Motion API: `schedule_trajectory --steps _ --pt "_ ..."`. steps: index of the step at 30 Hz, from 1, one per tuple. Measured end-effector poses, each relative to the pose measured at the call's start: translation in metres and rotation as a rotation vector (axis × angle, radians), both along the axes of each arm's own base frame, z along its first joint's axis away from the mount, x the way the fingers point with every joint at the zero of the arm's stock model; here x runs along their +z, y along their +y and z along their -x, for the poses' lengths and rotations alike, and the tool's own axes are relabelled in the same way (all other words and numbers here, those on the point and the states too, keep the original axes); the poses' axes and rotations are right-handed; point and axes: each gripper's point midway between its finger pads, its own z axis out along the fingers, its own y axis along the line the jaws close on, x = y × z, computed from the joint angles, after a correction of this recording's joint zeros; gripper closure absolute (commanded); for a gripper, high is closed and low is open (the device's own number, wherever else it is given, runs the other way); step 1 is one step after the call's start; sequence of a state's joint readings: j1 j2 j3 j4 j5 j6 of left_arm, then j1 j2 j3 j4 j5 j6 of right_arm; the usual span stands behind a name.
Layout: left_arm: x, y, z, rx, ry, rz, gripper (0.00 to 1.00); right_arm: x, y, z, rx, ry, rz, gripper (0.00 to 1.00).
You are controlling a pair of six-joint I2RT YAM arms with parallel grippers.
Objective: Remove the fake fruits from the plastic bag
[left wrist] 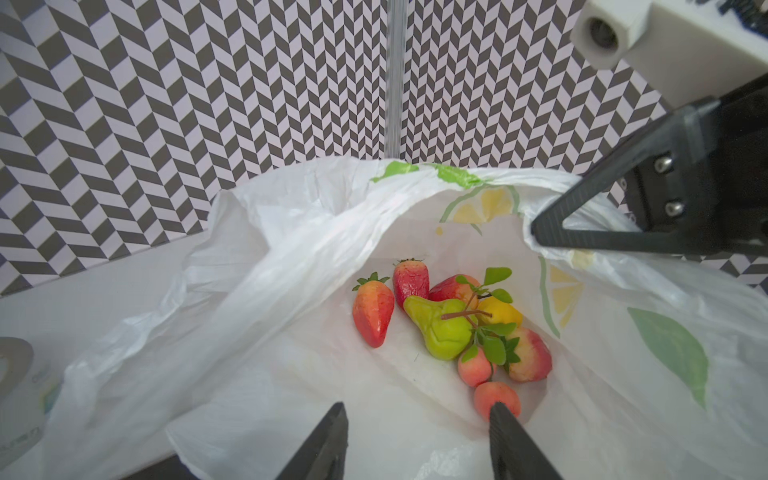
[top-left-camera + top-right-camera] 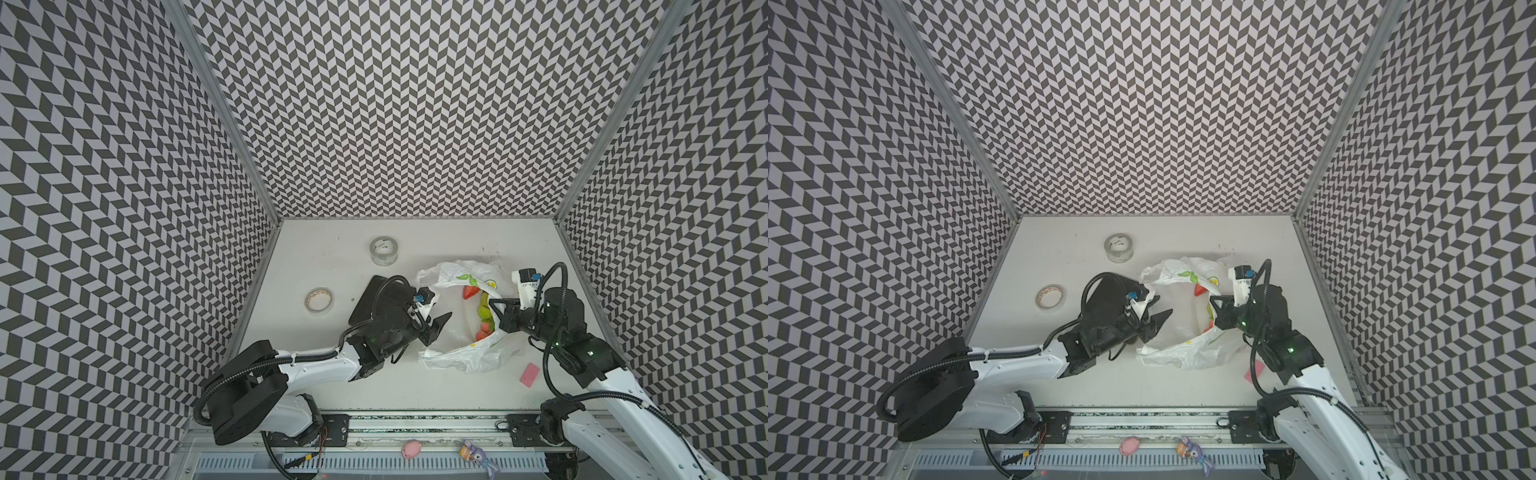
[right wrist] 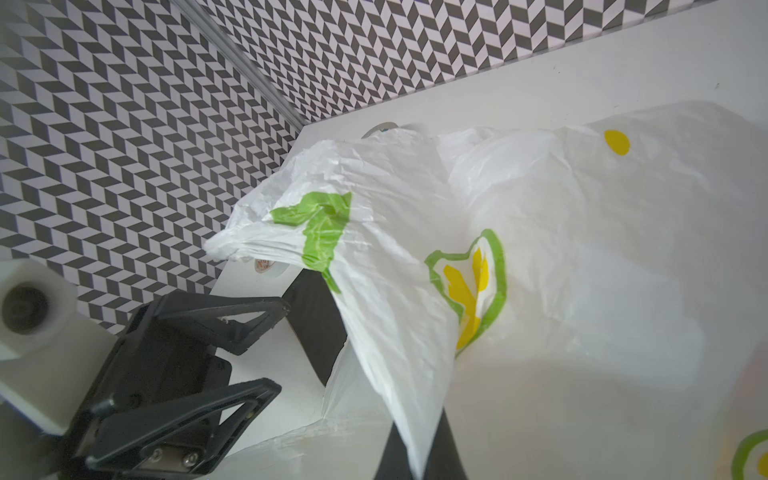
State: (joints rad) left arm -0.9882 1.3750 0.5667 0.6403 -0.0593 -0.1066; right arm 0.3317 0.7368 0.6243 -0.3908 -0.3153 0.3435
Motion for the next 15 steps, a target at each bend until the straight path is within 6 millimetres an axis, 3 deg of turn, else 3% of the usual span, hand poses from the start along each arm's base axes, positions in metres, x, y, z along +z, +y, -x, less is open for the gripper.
schedule_trajectory --steps 5,10,13,15 --pt "-0.007 -0.006 0.013 -0.042 0.004 0.005 0.48 -0.025 0.008 0.009 0.011 0.155 -0.054 1.0" --pt "-0.044 -0.016 0.061 -0.151 0.051 -0.048 0.52 -0.066 -0.003 0.036 -0.075 0.329 -0.089 1.0" --pt "-0.06 -0.019 0.079 -0.178 0.07 -0.079 0.52 -0.073 -0.014 0.047 -0.146 0.376 -0.096 1.0" --pt "-0.063 -0.02 0.08 -0.16 0.074 -0.078 0.52 -0.074 -0.021 0.051 -0.189 0.395 -0.097 1.0"
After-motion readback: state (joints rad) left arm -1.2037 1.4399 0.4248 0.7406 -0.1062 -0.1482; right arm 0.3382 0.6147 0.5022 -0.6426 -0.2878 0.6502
